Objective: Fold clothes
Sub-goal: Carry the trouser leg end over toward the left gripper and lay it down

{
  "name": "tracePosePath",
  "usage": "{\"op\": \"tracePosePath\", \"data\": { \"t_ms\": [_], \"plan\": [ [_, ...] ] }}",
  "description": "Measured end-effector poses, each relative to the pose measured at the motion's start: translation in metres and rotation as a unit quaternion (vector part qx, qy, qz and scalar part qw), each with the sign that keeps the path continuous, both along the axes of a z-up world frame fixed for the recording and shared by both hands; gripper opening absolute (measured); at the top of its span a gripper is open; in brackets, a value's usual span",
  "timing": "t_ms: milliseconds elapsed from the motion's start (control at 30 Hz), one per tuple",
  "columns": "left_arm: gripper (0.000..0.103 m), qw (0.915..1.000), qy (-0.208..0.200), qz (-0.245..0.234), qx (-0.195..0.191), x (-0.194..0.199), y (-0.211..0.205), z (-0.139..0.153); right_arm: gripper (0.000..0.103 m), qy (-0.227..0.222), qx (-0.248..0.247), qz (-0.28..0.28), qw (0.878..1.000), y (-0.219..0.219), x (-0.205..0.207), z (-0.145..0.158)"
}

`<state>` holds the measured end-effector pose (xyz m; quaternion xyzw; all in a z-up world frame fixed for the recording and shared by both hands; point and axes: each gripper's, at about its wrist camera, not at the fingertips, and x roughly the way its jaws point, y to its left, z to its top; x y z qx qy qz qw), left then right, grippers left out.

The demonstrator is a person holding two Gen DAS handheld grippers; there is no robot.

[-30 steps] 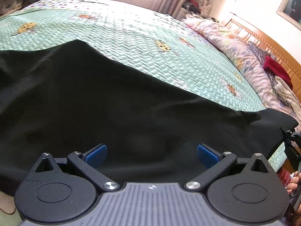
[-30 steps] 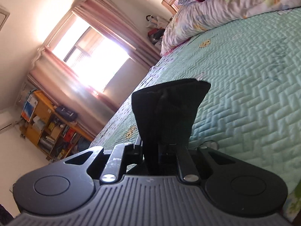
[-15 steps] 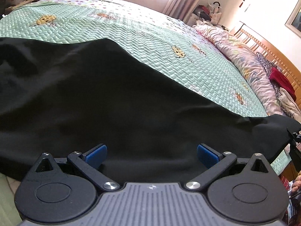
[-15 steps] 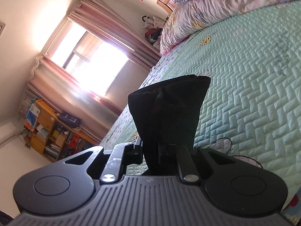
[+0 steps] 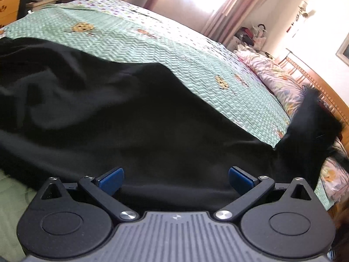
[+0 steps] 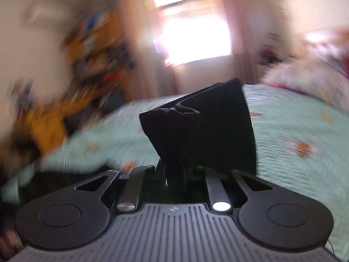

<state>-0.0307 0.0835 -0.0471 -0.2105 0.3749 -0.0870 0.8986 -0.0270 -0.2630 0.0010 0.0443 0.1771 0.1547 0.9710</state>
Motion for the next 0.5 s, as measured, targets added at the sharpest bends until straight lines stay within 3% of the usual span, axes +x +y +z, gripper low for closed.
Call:
{"op": "tracePosePath", "data": {
  "t_ms": [133,367,500],
  "plan": [
    [0.102,1.0,0.005,0.007,0.0,-0.008,0.01,-0.004,0.015,0.045,-0.106,0.077,0.99,0.072,0.012,-0.059],
    [0.102,1.0,0.0,-0.005,0.001,-0.017,0.016,-0.009,0.015,0.1,-0.028,0.077,0.992,0.065,0.024,-0.071],
    [0.102,0.9998,-0.004,-0.004,-0.02,-0.018,0.021,-0.006,0.015,0.132,0.017,0.077,0.988,0.061,0.03,-0.077]
  ]
}}
